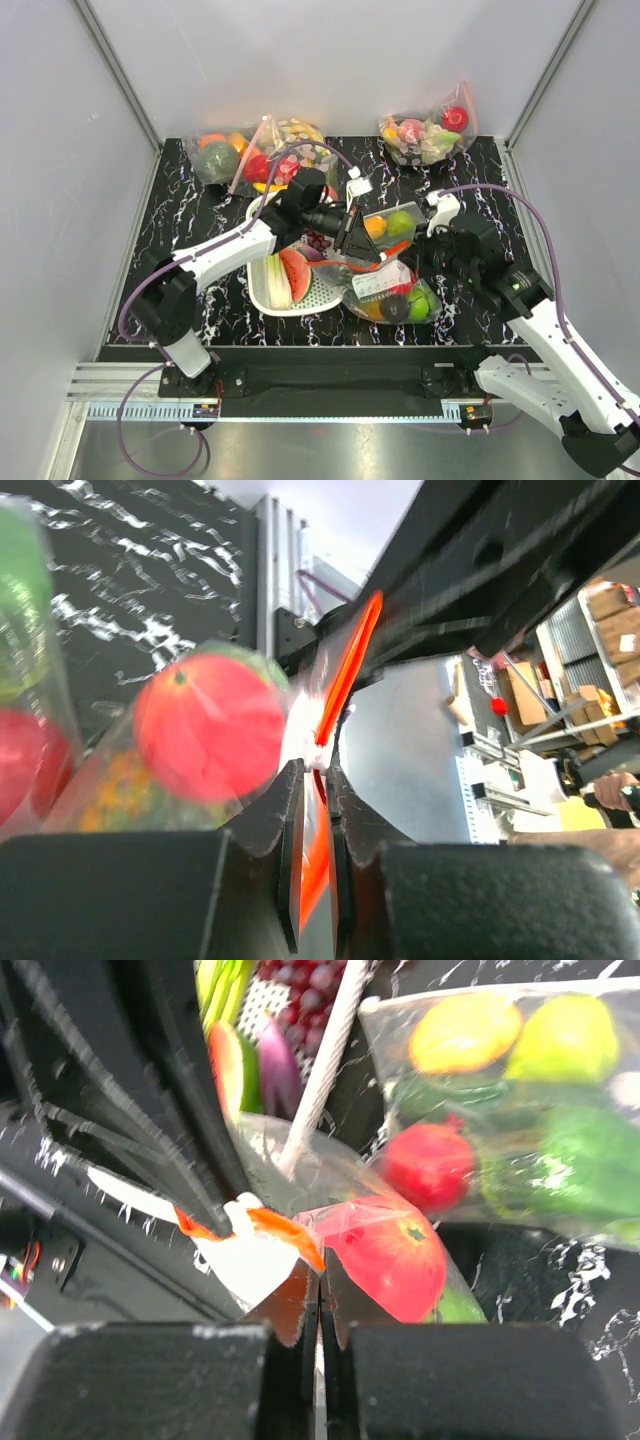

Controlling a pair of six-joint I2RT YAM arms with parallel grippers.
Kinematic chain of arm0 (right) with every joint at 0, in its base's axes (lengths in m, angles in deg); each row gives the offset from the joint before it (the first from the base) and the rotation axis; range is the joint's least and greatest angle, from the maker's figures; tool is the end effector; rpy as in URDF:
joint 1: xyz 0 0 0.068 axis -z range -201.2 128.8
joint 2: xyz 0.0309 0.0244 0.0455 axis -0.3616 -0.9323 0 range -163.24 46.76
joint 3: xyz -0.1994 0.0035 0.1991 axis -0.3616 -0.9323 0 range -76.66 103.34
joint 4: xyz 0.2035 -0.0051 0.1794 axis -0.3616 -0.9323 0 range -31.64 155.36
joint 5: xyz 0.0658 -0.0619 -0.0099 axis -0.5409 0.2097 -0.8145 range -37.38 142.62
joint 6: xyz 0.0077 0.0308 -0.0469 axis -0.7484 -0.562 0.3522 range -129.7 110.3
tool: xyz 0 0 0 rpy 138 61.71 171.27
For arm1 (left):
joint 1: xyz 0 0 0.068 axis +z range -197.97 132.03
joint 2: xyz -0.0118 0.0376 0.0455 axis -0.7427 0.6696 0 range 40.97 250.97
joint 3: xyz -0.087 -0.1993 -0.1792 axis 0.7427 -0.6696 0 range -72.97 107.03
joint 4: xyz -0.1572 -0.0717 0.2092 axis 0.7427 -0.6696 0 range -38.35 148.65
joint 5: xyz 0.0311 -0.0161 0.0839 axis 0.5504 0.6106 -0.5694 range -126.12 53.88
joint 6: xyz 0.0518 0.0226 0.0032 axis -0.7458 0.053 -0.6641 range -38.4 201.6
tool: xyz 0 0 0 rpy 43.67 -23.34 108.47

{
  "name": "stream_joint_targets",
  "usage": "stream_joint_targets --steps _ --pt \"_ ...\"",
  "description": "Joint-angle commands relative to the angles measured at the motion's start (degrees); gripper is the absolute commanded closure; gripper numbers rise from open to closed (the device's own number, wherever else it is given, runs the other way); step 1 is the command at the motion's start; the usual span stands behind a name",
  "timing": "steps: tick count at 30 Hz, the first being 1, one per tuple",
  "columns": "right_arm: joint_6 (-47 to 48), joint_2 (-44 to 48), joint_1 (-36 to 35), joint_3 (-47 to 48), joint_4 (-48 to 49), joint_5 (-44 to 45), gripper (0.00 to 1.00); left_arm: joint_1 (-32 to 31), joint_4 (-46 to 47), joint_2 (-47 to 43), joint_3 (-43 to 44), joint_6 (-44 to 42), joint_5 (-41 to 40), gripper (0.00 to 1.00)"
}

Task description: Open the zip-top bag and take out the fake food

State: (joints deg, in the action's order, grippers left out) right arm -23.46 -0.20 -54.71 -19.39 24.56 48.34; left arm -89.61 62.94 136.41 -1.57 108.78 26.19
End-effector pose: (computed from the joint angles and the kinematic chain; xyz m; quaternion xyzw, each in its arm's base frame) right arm 0.1417 0.0974 0.3605 -0.1671 0.8515 0.2285 0.4414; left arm 0.2686 -0.2858 0.3050 0.3834 0.6569 -0.6273 0.1671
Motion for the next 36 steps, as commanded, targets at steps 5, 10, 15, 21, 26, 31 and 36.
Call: stream_joint_targets --steps 5,10,15,21,26,31,36 --pt "1.8 -2.7 5.38 2.84 8.45 3.04 1.0 1.22 -20.44 -4.91 1.64 -15.39 -8.67 1.0" --pt "1.89 -5.16 6.8 3.45 10.47 3.48 1.0 1.31 -21.87 -8.77 -0.82 -16.54 -13.25 1.0" --pt "2.25 -7.35 7.41 3.81 11.35 5.59 1.0 1.39 -27.49 -11.59 -0.64 -18.57 -19.05 1.0" --pt "2.42 -10.86 7.94 4.95 13.64 6.99 1.0 1.31 -32.59 -15.28 -1.43 -20.85 -24.51 1.0" --pt "2.68 -13.5 8.47 6.09 15.74 9.02 1.0 1.39 -35.57 -18.53 -2.49 -20.94 -29.24 1.0" --pt "1.99 -15.27 9.0 6.53 18.12 10.77 1.0 1.39 -37.95 -22.05 -2.93 -21.12 -32.86 1.0" --pt "2.51 -16.67 9.08 7.14 19.61 9.38 1.0 1.22 -38.66 -25.03 -4.15 -21.47 -34.62 1.0"
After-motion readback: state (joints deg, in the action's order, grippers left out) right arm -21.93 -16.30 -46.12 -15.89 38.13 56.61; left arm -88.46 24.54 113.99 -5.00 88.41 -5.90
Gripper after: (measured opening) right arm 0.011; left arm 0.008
